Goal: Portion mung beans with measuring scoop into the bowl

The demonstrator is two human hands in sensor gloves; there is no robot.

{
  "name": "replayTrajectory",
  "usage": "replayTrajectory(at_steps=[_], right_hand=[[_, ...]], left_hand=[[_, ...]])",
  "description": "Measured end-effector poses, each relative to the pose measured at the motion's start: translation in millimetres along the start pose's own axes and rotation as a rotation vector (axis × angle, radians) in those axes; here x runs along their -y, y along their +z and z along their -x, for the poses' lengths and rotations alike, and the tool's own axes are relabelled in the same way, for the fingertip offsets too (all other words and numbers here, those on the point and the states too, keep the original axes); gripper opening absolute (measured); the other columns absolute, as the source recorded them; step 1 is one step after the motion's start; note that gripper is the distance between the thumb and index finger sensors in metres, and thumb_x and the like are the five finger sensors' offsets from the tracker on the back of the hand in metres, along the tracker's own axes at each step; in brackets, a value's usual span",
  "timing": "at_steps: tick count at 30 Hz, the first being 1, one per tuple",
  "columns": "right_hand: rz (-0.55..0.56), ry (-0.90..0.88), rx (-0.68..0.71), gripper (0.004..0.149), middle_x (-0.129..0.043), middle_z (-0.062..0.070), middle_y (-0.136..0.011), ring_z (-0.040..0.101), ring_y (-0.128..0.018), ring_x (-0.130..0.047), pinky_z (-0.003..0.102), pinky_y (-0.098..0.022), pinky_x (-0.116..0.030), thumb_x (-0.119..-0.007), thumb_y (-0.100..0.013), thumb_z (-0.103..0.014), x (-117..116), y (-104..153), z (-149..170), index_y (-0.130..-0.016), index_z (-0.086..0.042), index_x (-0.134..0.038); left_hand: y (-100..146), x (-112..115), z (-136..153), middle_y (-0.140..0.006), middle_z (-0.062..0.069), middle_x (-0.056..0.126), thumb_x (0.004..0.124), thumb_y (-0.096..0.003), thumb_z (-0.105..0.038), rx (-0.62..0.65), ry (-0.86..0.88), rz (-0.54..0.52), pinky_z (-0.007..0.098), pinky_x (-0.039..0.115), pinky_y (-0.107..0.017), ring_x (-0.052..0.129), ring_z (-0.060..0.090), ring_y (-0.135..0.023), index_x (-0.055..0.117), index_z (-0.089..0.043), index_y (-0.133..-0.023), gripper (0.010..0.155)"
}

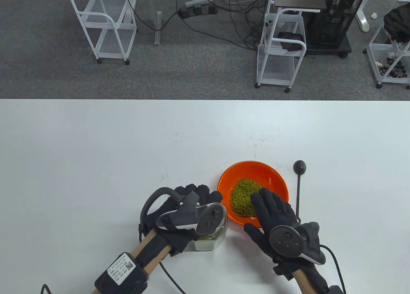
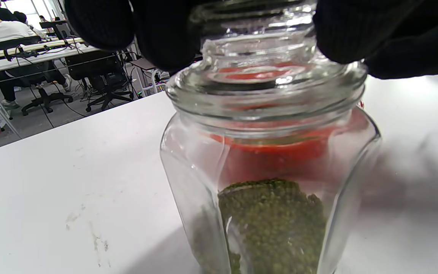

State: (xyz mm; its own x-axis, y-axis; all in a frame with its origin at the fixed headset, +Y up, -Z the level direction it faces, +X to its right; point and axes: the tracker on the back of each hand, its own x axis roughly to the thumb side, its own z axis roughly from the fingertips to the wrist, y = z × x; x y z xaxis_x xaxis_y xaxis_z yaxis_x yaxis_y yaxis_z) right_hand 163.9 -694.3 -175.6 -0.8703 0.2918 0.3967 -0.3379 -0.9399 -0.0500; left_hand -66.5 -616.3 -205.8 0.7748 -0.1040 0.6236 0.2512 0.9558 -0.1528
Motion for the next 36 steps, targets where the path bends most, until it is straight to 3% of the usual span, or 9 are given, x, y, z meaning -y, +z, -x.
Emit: replayTrajectory(at_steps=[5,8,17,21,28,36], right_hand=[[-0.004,0.002,-0.003,0.085,-0.040,0.026,-0.118,0.052,-0.104,-0.052,0.072,-0.066,-0.054,-0.065,-0.053,-0.060,-1,0,0,-0.117,-0.011,-0.040],[-0.004,0.004,-0.002,0.085,-0.040,0.026,-0.118,0.052,-0.104,-0.052,0.072,-0.067,-0.054,-0.065,-0.053,-0.060,-1,0,-1,-0.117,-0.011,-0.040],[0.013,0.004,-0.003,0.085,-0.040,0.024,-0.118,0.051,-0.106,-0.050,0.072,-0.067,-0.052,-0.065,-0.053,-0.060,-1,0,-1,-0.117,-0.011,-0.038],[0.018,0.005,-0.007,0.086,-0.039,0.024,-0.119,0.051,-0.106,-0.049,0.072,-0.068,-0.051,-0.065,-0.053,-0.060,-1,-1,0,-0.117,-0.011,-0.037],[0.022,0.014,-0.017,0.087,-0.037,0.024,-0.119,0.051,-0.107,-0.046,0.073,-0.068,-0.049,-0.065,-0.052,-0.060,0,-1,3,-0.118,-0.012,-0.035],[-0.003,0.012,-0.012,0.088,-0.033,0.024,-0.119,0.051,-0.108,-0.042,0.073,-0.069,-0.045,-0.065,-0.053,-0.061,-2,-2,5,-0.118,-0.012,-0.031]], left_hand=[[1,1,-2,-0.117,0.021,0.056,0.076,-0.0504,-0.063,-0.006,0.001,-0.010,0.065,0.065,-0.071,0.077,0.038,-0.091,0.042,-0.025,-0.120,0.086],[6,0,0,-0.122,0.020,0.048,0.074,-0.0514,-0.062,-0.006,0.009,-0.018,0.068,0.059,-0.074,0.070,0.040,-0.102,0.035,-0.025,-0.121,0.088],[47,1,41,-0.127,0.021,0.036,0.071,-0.0534,-0.058,0.000,0.225,-0.338,0.074,0.050,-0.076,0.053,0.047,-0.113,0.034,-0.024,-0.122,0.085],[61,28,61,-0.127,0.021,0.034,0.070,-0.0557,-0.054,-0.009,0.276,-0.442,0.075,0.047,-0.077,0.047,0.048,-0.115,0.036,-0.023,-0.122,0.080],[65,80,81,-0.128,0.022,0.033,0.068,-0.0553,-0.057,-0.035,0.337,-0.508,0.075,0.046,-0.077,0.046,0.049,-0.116,0.035,-0.022,-0.122,0.082],[63,110,84,-0.128,0.022,0.033,0.067,-0.0547,-0.059,-0.052,0.354,-0.445,0.076,0.046,-0.076,0.046,0.050,-0.116,0.031,-0.021,-0.122,0.085]])
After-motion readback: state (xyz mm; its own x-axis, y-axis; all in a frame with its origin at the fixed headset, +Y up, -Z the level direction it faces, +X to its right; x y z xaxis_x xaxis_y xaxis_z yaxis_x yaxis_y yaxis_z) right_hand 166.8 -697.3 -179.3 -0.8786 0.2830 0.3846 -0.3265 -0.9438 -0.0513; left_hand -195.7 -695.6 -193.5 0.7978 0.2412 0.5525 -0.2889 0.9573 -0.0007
